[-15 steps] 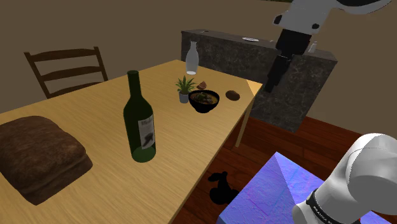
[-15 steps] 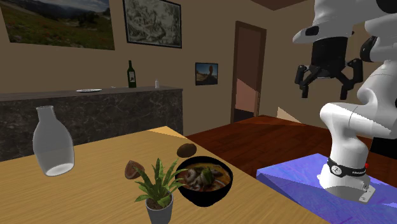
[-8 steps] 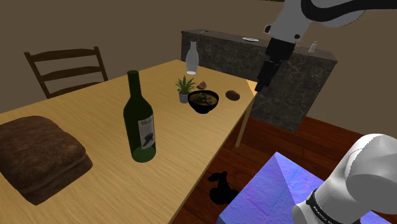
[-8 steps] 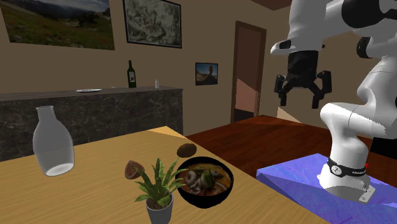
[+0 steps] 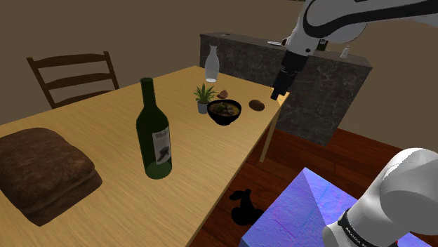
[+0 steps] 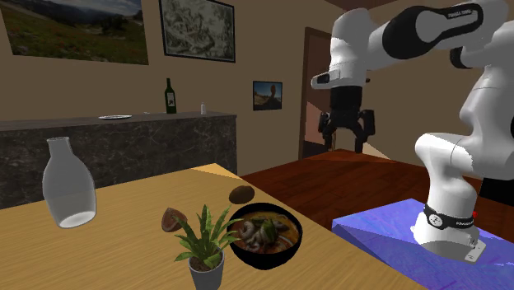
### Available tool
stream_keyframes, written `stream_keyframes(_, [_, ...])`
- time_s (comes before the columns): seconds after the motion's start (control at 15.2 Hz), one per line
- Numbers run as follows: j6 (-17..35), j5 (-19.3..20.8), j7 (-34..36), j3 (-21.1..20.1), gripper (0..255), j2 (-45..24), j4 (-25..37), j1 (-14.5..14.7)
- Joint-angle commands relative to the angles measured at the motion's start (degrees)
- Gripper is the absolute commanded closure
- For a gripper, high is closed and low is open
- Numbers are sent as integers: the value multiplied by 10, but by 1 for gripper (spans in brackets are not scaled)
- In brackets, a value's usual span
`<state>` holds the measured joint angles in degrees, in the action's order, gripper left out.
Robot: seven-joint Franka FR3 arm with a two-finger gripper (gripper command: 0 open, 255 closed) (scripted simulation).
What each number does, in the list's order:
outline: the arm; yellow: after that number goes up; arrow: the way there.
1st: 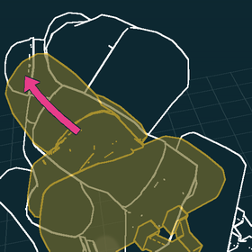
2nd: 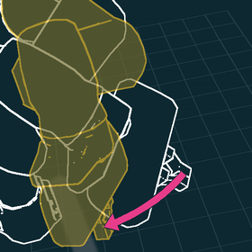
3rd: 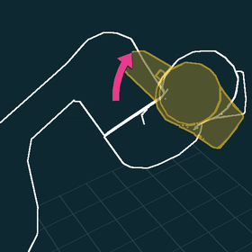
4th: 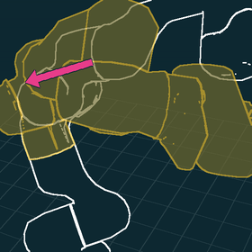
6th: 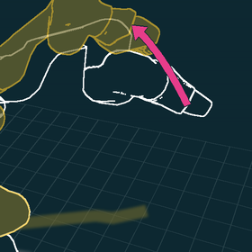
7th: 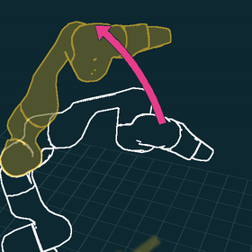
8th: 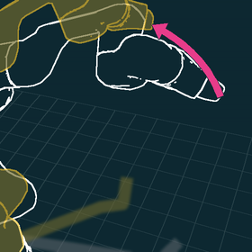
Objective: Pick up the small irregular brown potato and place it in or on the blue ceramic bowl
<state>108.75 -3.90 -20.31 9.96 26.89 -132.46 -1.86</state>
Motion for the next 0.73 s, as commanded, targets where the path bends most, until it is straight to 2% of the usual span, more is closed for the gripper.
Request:
stream_keyframes(0.0, [26,-4,-22,18,0,-40,13,-3])
stream_keyframes(0.33, [68,-30,-73,57,0,-139,65,-7])
stream_keyframes(0.66, [93,-75,-130,88,0,-245,135,-17])
